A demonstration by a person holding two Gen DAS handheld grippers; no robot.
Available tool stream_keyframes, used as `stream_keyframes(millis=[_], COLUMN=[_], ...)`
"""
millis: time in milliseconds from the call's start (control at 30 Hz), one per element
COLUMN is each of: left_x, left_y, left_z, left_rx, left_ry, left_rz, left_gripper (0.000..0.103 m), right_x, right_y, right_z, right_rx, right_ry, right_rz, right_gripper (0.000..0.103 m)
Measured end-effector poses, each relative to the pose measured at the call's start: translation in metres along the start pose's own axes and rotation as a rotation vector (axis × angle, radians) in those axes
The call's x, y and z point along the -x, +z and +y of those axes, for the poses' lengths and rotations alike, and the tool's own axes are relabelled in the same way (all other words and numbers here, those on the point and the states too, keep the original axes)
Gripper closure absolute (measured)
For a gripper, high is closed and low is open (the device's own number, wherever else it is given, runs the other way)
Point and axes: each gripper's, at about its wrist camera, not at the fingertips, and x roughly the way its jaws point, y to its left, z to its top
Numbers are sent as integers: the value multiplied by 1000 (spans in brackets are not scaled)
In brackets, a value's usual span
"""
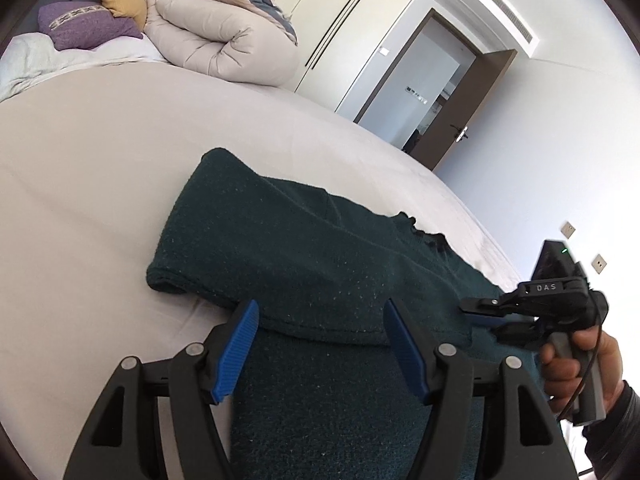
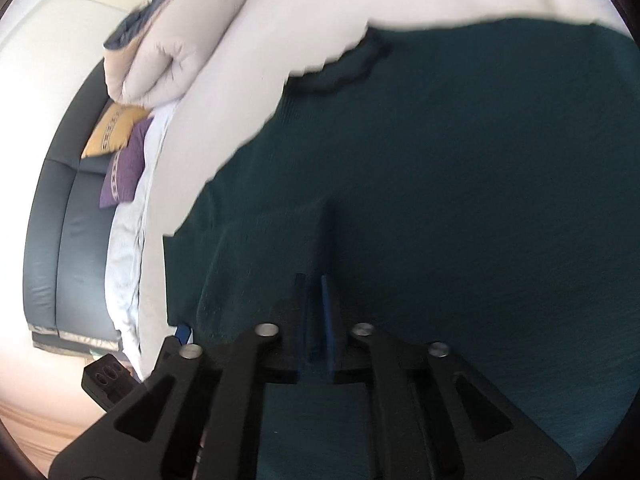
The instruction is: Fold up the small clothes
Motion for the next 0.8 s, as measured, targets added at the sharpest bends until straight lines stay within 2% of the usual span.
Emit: stream_keyframes(millis=[33, 67, 100, 167, 333, 400, 433, 467, 500, 567, 700, 800], left_x=[2, 2, 2, 0, 2, 3, 4, 4, 5, 4, 6, 6], left_y=[-1, -1, -2, -2, -3, -4, -4, -4, -4, -5, -5, -6], left_z=[1, 2, 4, 5, 5, 5, 4, 4, 4, 3, 2, 1], left_rx=[5, 12, 18, 23, 18, 18, 18, 18, 17, 15, 12, 7], left_ry=[-8, -9, -7, -8, -7, -4, -3, -3, -2, -2, -3, -2], left_rz=[-5, -8, -7, 0, -11, -17, -20, -23, -25, -26, -33, -36], left_gripper=[34, 32, 32, 32, 32, 32, 32, 32, 32, 32, 32, 32], right_x=[-3, -10, -9, -12, -9, -4, -9, -12, -16, -14, -5, 18], right_y=[-1, -10, -11, -11, -20, -18, -19, -20, -21, -24, -20, -9], right_z=[0, 4, 5, 10, 10, 9, 11, 14, 17, 21, 25, 13], right_rx=[-14, -17, -16, 3, 3, 16, 32, 46, 67, 97, 120, 75], right_ry=[26, 53, 60, 46, 62, 44, 20, -12, -48, -79, -108, -134], right_rz=[-16, -41, -71, -92, -57, -46, -23, -15, -12, -15, -73, -154], right_gripper=[54, 38, 34, 32, 33, 45, 65, 77, 79, 93, 96, 97])
